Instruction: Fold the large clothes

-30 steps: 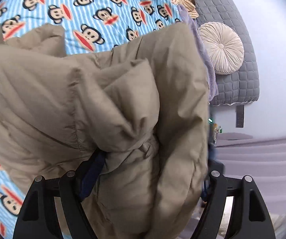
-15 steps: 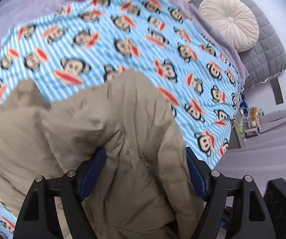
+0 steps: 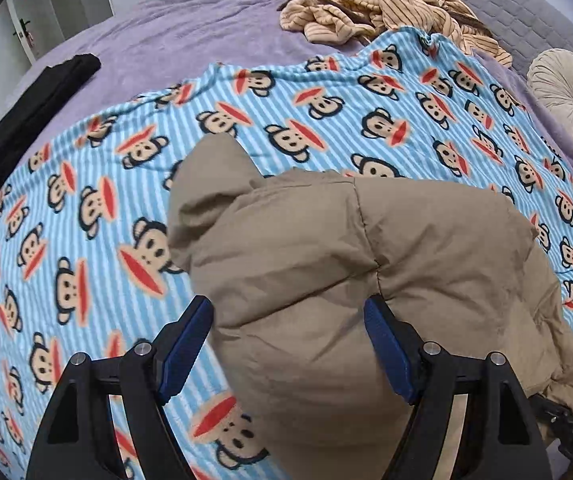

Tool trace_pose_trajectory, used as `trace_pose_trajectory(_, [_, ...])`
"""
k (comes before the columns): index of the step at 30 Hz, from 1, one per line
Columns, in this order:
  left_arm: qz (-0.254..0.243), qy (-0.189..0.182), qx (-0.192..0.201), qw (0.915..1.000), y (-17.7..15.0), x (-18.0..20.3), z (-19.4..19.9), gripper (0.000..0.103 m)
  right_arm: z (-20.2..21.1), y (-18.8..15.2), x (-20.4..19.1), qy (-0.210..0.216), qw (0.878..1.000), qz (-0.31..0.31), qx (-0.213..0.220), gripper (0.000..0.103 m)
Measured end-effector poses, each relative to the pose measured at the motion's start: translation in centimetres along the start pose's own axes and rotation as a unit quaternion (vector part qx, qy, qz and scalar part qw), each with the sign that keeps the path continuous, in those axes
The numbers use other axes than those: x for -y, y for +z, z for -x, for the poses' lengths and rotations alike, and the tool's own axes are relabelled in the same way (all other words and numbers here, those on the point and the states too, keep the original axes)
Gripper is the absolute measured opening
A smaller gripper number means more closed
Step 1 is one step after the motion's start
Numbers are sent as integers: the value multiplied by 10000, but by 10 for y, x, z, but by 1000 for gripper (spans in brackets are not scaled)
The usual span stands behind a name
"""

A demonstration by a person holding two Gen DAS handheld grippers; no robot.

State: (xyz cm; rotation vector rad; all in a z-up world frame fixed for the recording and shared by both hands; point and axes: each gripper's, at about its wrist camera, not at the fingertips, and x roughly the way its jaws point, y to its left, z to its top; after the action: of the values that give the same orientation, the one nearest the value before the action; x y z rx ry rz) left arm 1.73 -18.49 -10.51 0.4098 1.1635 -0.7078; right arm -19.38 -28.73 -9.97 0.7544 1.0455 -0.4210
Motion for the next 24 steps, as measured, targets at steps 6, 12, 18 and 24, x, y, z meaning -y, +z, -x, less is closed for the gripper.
trace_pose_trajectory(6, [-491, 100, 143, 9986, 16, 62, -23, 79, -3, -7, 44, 6, 9978, -657, 53, 16])
trace_pose_trajectory(12, [-820, 353, 76, 9960, 21, 101, -38, 79, -28, -8, 100, 313, 9910, -1303, -66, 20])
trace_pose_trajectory(18, [-876, 561, 19, 9946, 21, 109, -46, 82, -19, -1, 124, 476, 9849, -1592, -480, 36])
trace_pose_trajectory(24, [-722, 625, -76, 9954, 22, 104, -45, 82, 38, 22, 129, 435, 9922, -1165, 4, 39])
